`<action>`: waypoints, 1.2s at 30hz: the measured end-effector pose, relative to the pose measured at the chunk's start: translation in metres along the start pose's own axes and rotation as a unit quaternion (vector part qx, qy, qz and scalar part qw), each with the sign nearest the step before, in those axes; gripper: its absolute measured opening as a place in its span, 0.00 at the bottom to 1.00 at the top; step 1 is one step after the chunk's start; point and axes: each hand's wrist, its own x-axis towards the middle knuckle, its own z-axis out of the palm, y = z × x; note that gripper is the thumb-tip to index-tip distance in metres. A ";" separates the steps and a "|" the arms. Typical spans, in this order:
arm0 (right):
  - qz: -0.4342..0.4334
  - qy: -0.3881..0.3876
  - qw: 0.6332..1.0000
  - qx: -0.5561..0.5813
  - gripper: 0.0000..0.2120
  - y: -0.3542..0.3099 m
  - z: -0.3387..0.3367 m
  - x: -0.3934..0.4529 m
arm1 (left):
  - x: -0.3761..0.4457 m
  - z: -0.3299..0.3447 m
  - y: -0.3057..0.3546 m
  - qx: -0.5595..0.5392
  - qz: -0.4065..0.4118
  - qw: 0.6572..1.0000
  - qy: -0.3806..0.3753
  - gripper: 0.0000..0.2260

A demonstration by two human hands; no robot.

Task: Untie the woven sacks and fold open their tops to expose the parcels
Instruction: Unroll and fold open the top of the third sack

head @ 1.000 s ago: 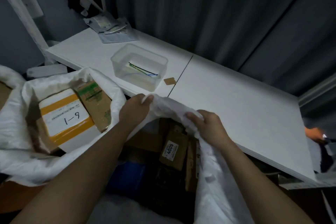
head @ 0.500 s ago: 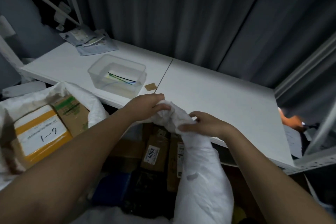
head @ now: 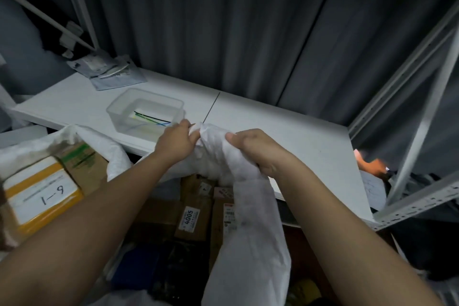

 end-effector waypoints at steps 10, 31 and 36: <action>0.003 0.113 0.978 0.173 0.15 0.036 0.019 0.001 | -0.051 0.017 0.081 -0.451 -0.250 0.848 -0.124 0.23; -0.196 0.292 0.934 -0.067 0.11 0.129 0.034 -0.081 | -0.087 0.034 0.110 -0.343 -0.102 0.933 -0.039 0.06; -0.049 0.168 0.910 0.376 0.10 0.133 0.018 -0.067 | -0.103 0.030 0.113 -0.405 -0.071 0.902 -0.134 0.16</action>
